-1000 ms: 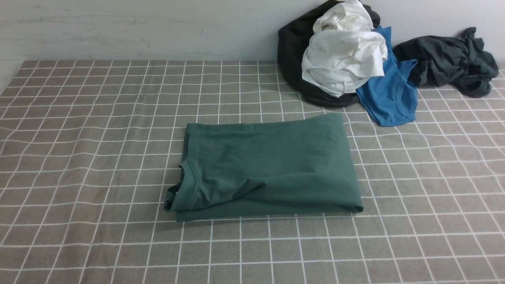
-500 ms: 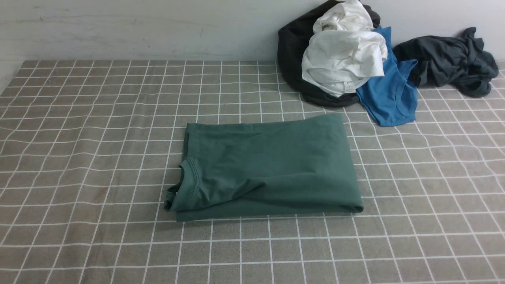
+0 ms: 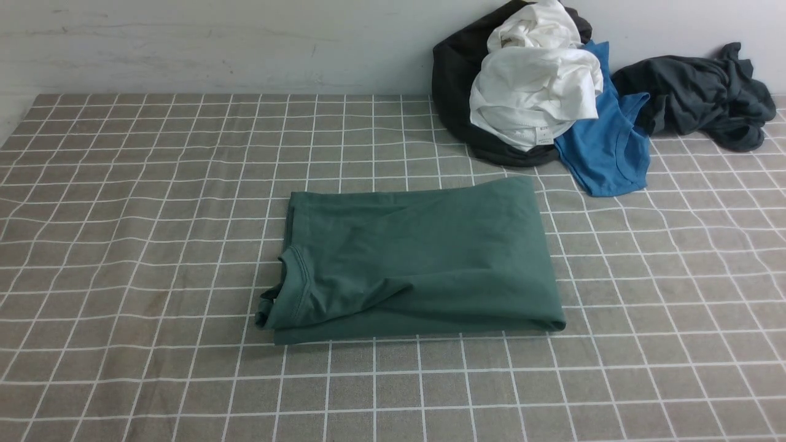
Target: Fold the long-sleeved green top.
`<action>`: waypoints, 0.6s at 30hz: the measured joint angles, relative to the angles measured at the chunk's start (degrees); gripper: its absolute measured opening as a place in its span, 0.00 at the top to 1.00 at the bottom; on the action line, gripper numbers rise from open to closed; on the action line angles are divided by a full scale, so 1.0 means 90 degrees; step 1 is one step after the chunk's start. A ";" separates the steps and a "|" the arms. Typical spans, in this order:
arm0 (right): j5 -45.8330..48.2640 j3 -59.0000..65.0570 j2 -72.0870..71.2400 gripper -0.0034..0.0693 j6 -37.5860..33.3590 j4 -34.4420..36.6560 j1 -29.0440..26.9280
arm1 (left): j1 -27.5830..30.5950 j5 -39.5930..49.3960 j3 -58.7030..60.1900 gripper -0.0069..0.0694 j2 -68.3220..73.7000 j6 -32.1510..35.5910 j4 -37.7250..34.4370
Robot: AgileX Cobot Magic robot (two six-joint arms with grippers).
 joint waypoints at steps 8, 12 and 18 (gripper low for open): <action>0.0006 0.0000 0.0000 0.97 0.0000 0.0000 0.0000 | 0.0000 -0.0021 0.0120 0.92 -0.0055 0.0000 0.0000; 0.0011 0.0000 0.0000 0.97 0.0000 0.0000 0.0000 | 0.0021 -0.0430 0.0439 0.92 -0.0183 0.0000 0.0000; 0.0012 0.0000 0.0000 0.97 0.0000 0.0000 0.0000 | 0.0687 -0.2046 0.1787 0.92 -0.0595 0.0037 -0.0354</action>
